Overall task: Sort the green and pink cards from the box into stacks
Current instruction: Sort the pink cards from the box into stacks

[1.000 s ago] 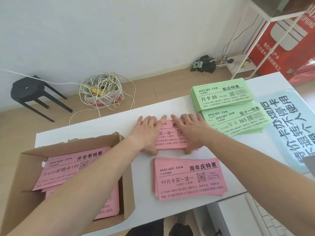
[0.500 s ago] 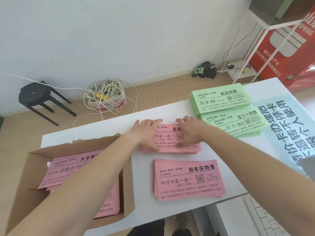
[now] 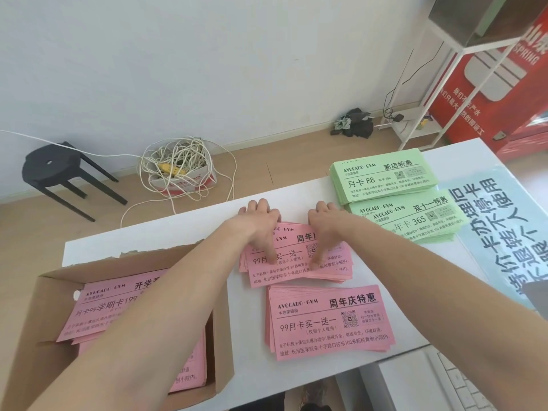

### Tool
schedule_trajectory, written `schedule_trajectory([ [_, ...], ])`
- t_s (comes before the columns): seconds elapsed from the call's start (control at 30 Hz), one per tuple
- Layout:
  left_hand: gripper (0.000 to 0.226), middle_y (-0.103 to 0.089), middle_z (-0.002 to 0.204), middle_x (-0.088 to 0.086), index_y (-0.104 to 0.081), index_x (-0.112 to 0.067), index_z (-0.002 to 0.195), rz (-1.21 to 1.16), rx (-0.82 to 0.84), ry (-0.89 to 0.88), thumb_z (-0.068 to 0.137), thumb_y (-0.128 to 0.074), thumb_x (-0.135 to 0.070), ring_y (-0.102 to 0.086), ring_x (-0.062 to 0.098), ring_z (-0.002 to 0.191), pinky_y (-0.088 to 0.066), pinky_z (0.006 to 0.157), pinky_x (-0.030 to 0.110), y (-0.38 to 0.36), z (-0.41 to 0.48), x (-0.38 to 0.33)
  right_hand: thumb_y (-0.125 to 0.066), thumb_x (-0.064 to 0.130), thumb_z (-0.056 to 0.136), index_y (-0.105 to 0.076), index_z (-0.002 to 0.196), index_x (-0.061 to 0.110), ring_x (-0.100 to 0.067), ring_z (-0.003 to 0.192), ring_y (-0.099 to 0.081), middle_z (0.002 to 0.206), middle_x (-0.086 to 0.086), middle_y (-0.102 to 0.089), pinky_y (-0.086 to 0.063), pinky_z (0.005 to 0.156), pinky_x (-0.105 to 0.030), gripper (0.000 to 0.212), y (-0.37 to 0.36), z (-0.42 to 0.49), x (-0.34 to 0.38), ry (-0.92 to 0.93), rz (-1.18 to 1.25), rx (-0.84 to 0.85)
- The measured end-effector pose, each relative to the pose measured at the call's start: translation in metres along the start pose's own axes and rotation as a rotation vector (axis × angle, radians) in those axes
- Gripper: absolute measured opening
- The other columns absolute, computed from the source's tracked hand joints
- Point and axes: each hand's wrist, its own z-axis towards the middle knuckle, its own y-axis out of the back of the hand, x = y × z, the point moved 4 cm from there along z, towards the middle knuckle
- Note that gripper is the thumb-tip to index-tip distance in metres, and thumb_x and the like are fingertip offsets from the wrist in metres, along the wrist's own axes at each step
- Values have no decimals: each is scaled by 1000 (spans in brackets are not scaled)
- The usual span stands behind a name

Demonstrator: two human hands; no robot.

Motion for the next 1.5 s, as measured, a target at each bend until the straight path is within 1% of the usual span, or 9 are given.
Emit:
schedule_trajectory([
  [0.23, 106, -45, 127, 0, -34, -26, 132, -39, -18, -24, 48, -91, -56, -40, 22, 116, -39, 97, 39, -1, -2, 2, -89, 72, 43, -35, 130, 17, -26, 112, -59, 119, 1, -60, -35, 104, -48, 116, -5, -2, 0, -9, 81, -14],
  [0.4, 122, -45, 133, 4, -26, -23, 144, -29, -29, -13, 47, -92, -57, -40, 26, 122, -39, 100, 40, 0, -8, 0, -86, 75, 47, -46, 118, 23, -22, 101, -59, 106, 7, -64, -37, 92, -43, 97, -4, -6, 2, -12, 58, -6],
  [0.57, 121, -48, 129, 4, -35, -19, 138, 81, -140, -18, 42, -87, -70, -43, 27, 119, -37, 106, 43, -3, -18, -1, -89, 57, 60, -45, 138, 25, -20, 112, -60, 127, 6, -63, -49, 93, -38, 96, 4, -18, -5, -17, 242, -16],
  [0.73, 110, -46, 126, 6, -46, -18, 132, 143, -240, -29, 45, -83, -74, -42, 28, 118, -36, 106, 42, -7, -28, -4, -90, 47, 63, -63, 108, 25, -18, 95, -65, 106, 5, -69, -56, 85, -36, 57, 4, -21, -4, 19, 253, 14],
  [0.9, 114, -43, 134, 3, -42, -15, 134, 49, -194, -67, 45, -86, -71, -45, 25, 123, -35, 110, 41, -12, -26, 1, -92, 50, 58, -60, 107, 29, -16, 92, -57, 112, 2, -51, -55, 91, -40, 63, 1, -16, -6, 40, 265, -20],
  [1.03, 114, -48, 129, 3, -41, -17, 133, 15, -108, -66, 44, -88, -69, -48, 24, 117, -41, 102, 40, -9, -16, 3, -93, 48, 59, -57, 118, 21, -17, 97, -61, 112, 3, -60, -55, 92, -40, 73, -2, -11, -6, 49, 264, 2],
  [1.2, 118, -42, 126, 3, -35, -18, 136, -31, 6, -34, 43, -92, -64, -41, 25, 115, -47, 97, 45, -6, -11, 4, -93, 53, 56, -56, 112, 26, -17, 98, -61, 103, 11, -61, -53, 92, -39, 72, 1, -6, -7, 63, 253, 33],
  [1.37, 119, -40, 125, 0, -30, -21, 135, -83, 11, -38, 42, -95, -58, -55, 23, 107, -52, 91, 47, -7, -12, 5, -94, 50, 56, -57, 108, 27, -16, 95, -61, 101, 11, -61, -54, 89, -39, 68, 1, -4, -9, 89, 272, 31],
  [1.5, 122, -52, 129, -2, -27, -26, 138, -107, -16, -57, 42, -94, -59, -57, 24, 111, -50, 92, 46, -7, -14, 6, -94, 50, 55, -55, 106, 26, -19, 96, -60, 101, 10, -61, -53, 88, -39, 69, 1, -6, -9, 95, 265, 1],
])
